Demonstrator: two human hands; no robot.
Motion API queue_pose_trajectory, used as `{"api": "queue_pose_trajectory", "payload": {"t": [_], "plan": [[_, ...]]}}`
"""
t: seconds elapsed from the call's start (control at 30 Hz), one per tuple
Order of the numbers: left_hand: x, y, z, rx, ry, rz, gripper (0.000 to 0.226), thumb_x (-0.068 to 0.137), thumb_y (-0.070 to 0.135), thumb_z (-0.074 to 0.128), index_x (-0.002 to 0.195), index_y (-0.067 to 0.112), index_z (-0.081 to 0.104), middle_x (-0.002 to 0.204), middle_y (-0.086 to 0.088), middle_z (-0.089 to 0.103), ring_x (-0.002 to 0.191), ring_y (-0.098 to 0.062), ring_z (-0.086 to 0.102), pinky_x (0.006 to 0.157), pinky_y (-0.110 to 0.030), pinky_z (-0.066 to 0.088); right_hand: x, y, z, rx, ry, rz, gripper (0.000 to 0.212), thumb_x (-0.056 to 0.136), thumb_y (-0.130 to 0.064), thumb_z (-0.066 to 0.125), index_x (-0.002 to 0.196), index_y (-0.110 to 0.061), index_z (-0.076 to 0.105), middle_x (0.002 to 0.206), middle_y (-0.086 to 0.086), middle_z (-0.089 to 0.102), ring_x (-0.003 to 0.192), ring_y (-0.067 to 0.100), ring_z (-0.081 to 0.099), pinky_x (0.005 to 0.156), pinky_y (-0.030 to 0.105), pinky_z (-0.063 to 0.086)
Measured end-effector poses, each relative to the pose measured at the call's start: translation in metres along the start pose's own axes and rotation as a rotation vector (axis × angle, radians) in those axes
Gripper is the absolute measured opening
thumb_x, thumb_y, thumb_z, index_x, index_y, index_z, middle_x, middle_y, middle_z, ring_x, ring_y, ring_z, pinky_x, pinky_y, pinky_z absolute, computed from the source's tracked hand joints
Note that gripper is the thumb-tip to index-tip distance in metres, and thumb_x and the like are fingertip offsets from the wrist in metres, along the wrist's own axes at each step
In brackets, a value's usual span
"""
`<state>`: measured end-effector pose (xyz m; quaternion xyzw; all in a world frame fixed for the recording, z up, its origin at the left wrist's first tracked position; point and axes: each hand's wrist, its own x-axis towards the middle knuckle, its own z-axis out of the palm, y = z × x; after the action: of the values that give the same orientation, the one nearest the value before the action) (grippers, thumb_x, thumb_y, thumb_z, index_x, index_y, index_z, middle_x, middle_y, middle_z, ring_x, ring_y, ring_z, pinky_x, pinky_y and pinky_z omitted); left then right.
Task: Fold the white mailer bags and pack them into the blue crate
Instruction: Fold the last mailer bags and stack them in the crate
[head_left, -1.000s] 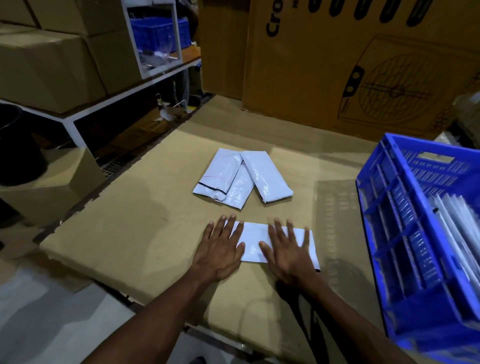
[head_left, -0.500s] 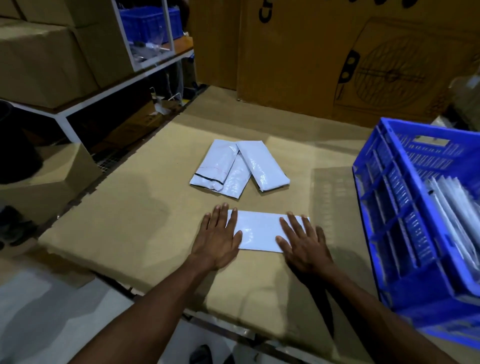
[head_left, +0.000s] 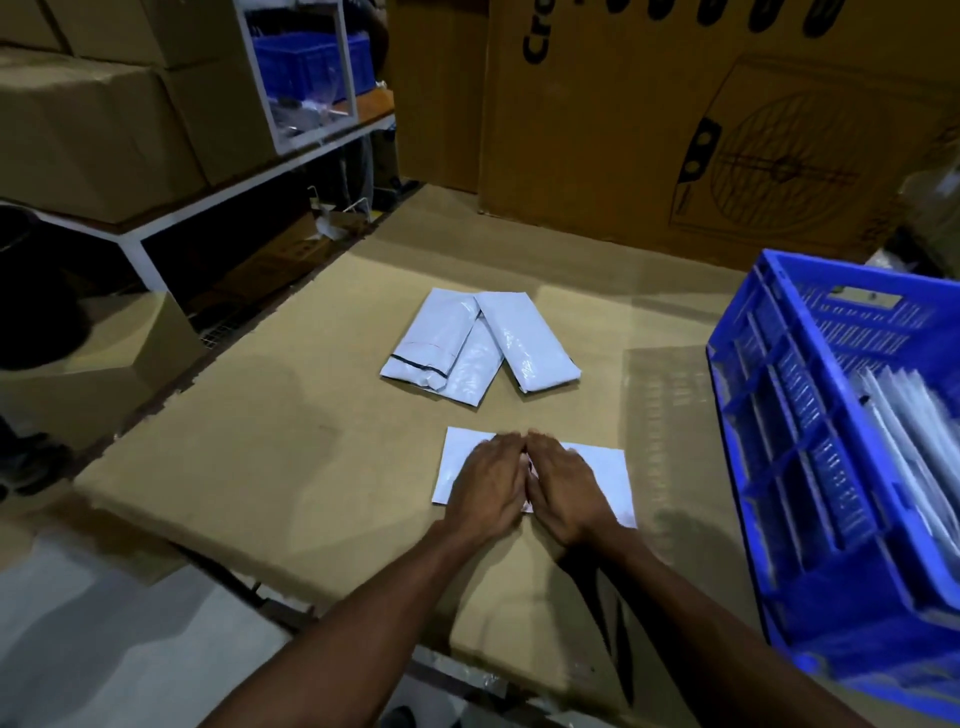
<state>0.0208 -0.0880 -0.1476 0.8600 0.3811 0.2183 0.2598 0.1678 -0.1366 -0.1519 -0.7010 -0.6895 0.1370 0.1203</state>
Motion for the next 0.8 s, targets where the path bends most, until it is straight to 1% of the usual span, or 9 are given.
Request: {"api": "queue_pose_trajectory", "payload": {"t": [0.07, 0.13, 0.27, 0.4, 0.5, 0.57, 0.63, 0.7, 0.8], "plan": [[-0.002, -0.015, 0.009, 0.138, 0.023, 0.051, 0.062, 0.108, 0.036, 0.018, 0.127, -0.001, 0.064, 0.131, -0.017, 0.065, 0.122, -0.034, 0.062, 0.106, -0.043, 0.041, -0.012, 0.009, 0.002, -0.141, 0.022, 0.013, 0.056, 0.102, -0.05, 0.02, 0.151, -0.028, 0.037, 0.159, -0.005, 0.034, 0.146, 0.023, 0.031, 0.114, 0.05, 0.028], [-0.004, -0.021, 0.009, 0.249, 0.023, 0.073, 0.056, 0.107, 0.035, 0.023, 0.133, 0.006, 0.062, 0.14, -0.011, 0.061, 0.13, -0.029, 0.057, 0.11, -0.041, 0.04, -0.02, 0.021, -0.002, -0.206, 0.02, 0.082, 0.061, 0.1, -0.06, 0.013, 0.156, -0.037, 0.023, 0.165, -0.014, 0.013, 0.152, 0.017, 0.011, 0.12, 0.047, 0.013], [-0.008, -0.033, -0.008, 0.453, -0.036, -0.021, 0.066, 0.1, 0.051, 0.016, 0.152, 0.02, 0.044, 0.161, 0.0, 0.037, 0.148, -0.027, 0.032, 0.119, -0.049, 0.027, -0.026, 0.031, -0.013, -0.26, 0.027, 0.156, 0.071, 0.092, -0.066, 0.0, 0.157, -0.04, 0.006, 0.166, -0.015, -0.005, 0.153, 0.017, -0.005, 0.12, 0.05, 0.006], [-0.016, -0.045, -0.025, 0.531, -0.131, -0.141, 0.081, 0.091, 0.061, -0.006, 0.161, 0.029, 0.018, 0.169, 0.007, 0.008, 0.156, -0.022, 0.003, 0.123, -0.047, 0.006, -0.029, 0.027, -0.016, -0.257, -0.018, 0.215, 0.069, 0.094, -0.066, 0.0, 0.157, -0.039, 0.002, 0.166, -0.013, -0.009, 0.153, 0.021, -0.007, 0.117, 0.062, -0.003], [-0.015, -0.043, -0.026, 0.553, -0.153, -0.157, 0.082, 0.089, 0.062, -0.009, 0.161, 0.03, 0.011, 0.17, 0.007, 0.002, 0.155, -0.022, -0.002, 0.123, -0.047, 0.002, -0.022, 0.009, -0.011, -0.292, 0.035, 0.261, 0.066, 0.101, -0.062, 0.01, 0.157, -0.029, 0.023, 0.166, 0.0, 0.015, 0.152, 0.031, 0.01, 0.111, 0.071, -0.001], [-0.015, -0.043, -0.025, 0.552, -0.155, -0.157, 0.084, 0.087, 0.062, -0.01, 0.162, 0.029, 0.012, 0.17, 0.006, 0.002, 0.155, -0.022, -0.002, 0.123, -0.047, 0.001, -0.014, -0.005, -0.008, -0.269, 0.041, 0.162, 0.067, 0.102, -0.062, 0.013, 0.153, -0.026, 0.035, 0.162, 0.001, 0.027, 0.15, 0.032, 0.022, 0.109, 0.073, 0.003], [-0.015, -0.045, -0.026, 0.547, -0.159, -0.152, 0.085, 0.087, 0.062, -0.01, 0.162, 0.028, 0.011, 0.17, 0.005, 0.002, 0.155, -0.022, -0.002, 0.123, -0.047, 0.001, -0.008, -0.014, -0.002, -0.253, -0.042, 0.059, 0.073, 0.097, -0.068, -0.002, 0.157, -0.034, 0.021, 0.166, -0.005, 0.013, 0.153, 0.025, 0.01, 0.112, 0.071, -0.001], [-0.015, -0.047, -0.026, 0.551, -0.162, -0.151, 0.084, 0.087, 0.063, -0.011, 0.162, 0.029, 0.008, 0.17, 0.005, -0.001, 0.155, -0.021, -0.004, 0.123, -0.047, 0.0, -0.014, -0.007, 0.004, -0.232, -0.019, 0.04, 0.075, 0.091, -0.071, -0.012, 0.157, -0.041, 0.005, 0.166, -0.011, -0.003, 0.154, 0.021, -0.003, 0.116, 0.065, 0.0], [-0.015, -0.046, -0.027, 0.527, -0.185, -0.159, 0.084, 0.087, 0.064, -0.012, 0.162, 0.03, 0.004, 0.17, 0.005, -0.006, 0.155, -0.02, -0.008, 0.124, -0.047, -0.001, -0.028, 0.016, -0.002, -0.182, -0.003, 0.167, 0.075, 0.089, -0.075, -0.006, 0.156, -0.043, -0.002, 0.165, -0.015, -0.011, 0.153, 0.018, -0.009, 0.12, 0.056, 0.001]]}}
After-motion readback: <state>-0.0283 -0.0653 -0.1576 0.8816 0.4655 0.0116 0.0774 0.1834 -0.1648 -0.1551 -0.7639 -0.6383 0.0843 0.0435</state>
